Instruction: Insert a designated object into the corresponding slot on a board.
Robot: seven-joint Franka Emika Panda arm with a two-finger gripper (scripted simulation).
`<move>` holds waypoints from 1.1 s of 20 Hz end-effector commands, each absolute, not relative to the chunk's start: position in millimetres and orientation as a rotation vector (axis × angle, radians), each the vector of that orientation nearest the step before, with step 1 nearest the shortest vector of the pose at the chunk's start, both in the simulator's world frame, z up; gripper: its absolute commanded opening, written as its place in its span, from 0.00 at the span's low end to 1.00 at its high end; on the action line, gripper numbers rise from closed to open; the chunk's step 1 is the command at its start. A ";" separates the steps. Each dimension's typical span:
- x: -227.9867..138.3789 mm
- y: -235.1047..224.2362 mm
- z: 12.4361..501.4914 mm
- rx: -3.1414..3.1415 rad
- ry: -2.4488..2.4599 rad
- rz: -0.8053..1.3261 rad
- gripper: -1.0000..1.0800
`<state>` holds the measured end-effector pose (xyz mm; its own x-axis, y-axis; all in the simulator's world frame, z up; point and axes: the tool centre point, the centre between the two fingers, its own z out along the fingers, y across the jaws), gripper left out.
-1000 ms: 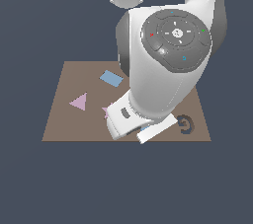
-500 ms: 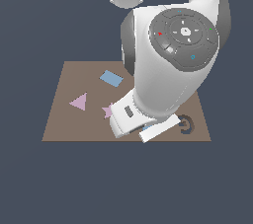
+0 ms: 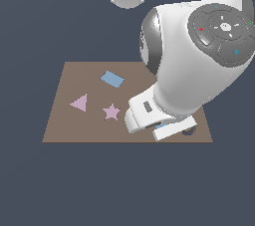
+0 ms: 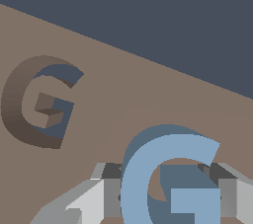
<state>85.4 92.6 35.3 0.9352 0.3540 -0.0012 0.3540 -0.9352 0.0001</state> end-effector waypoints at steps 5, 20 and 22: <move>86.2 130.9 37.6 3.120 0.365 -0.001 0.00; 98.2 181.0 40.3 3.140 0.089 -0.002 0.00; 98.9 182.6 40.3 3.140 0.080 -0.002 0.00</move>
<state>97.9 181.5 40.0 0.9983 0.0582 -0.0016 0.0582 -0.9983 0.0003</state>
